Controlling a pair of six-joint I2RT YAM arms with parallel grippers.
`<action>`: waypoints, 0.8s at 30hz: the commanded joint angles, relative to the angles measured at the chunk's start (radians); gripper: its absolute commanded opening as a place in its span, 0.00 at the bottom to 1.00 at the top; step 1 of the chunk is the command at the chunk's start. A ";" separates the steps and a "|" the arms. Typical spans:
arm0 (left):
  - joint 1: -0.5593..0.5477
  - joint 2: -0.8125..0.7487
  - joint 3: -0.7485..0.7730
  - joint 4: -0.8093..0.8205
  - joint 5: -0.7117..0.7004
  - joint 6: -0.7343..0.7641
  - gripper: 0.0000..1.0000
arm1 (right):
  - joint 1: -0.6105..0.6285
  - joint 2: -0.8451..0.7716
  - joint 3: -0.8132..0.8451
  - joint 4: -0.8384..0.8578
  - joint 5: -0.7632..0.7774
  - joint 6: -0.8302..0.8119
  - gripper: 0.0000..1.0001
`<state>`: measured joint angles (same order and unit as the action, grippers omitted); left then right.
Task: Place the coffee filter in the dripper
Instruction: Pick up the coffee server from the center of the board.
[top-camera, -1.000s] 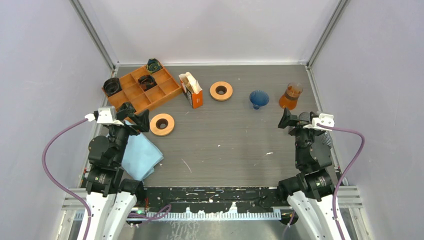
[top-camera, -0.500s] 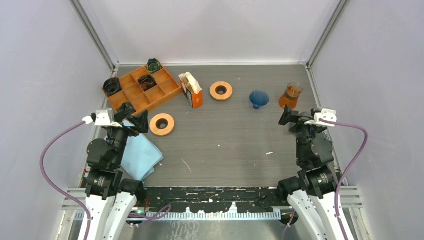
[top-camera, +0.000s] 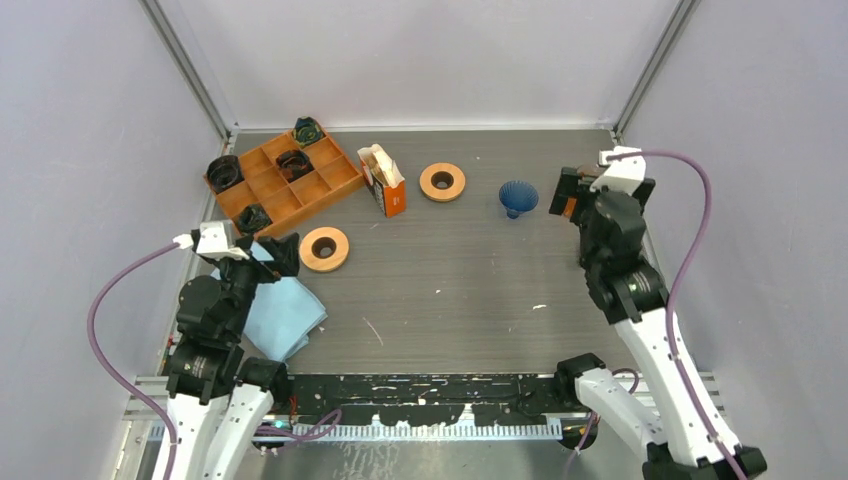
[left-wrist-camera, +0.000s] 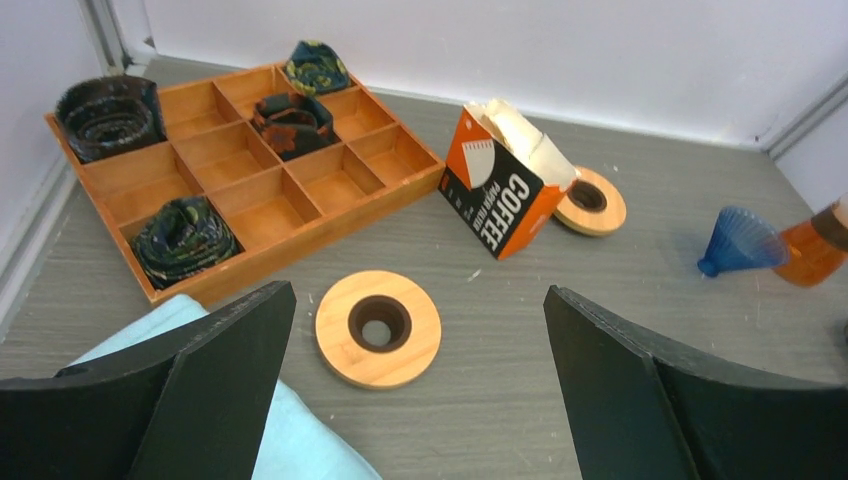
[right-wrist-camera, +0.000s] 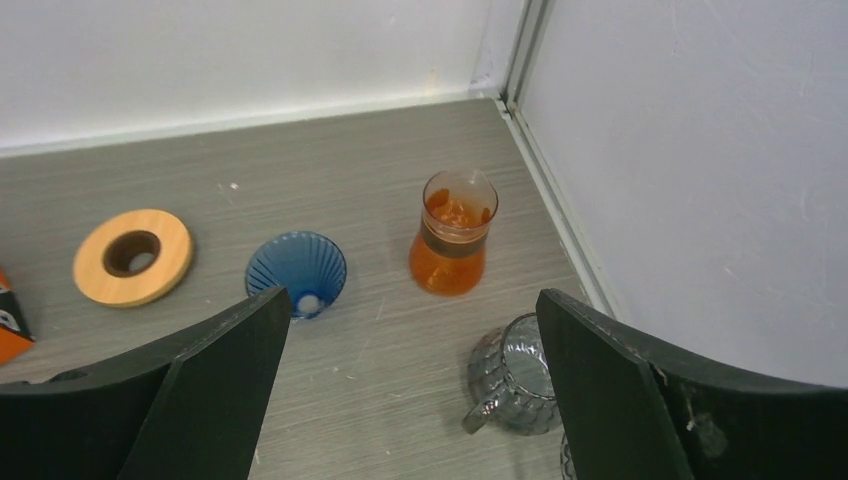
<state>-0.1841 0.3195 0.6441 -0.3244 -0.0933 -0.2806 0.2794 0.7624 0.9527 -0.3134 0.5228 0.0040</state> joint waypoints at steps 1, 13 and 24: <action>-0.049 0.017 0.052 -0.047 -0.017 0.034 0.99 | -0.021 0.098 0.096 -0.063 0.048 -0.013 1.00; -0.118 0.061 0.068 -0.079 -0.026 0.053 0.99 | -0.370 0.381 0.171 -0.150 -0.242 0.160 1.00; -0.205 0.117 0.048 -0.113 -0.063 0.091 0.99 | -0.473 0.595 0.159 -0.161 -0.275 0.208 0.95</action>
<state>-0.3656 0.4286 0.6750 -0.4431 -0.1165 -0.2230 -0.1677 1.3178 1.0790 -0.4911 0.2752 0.1841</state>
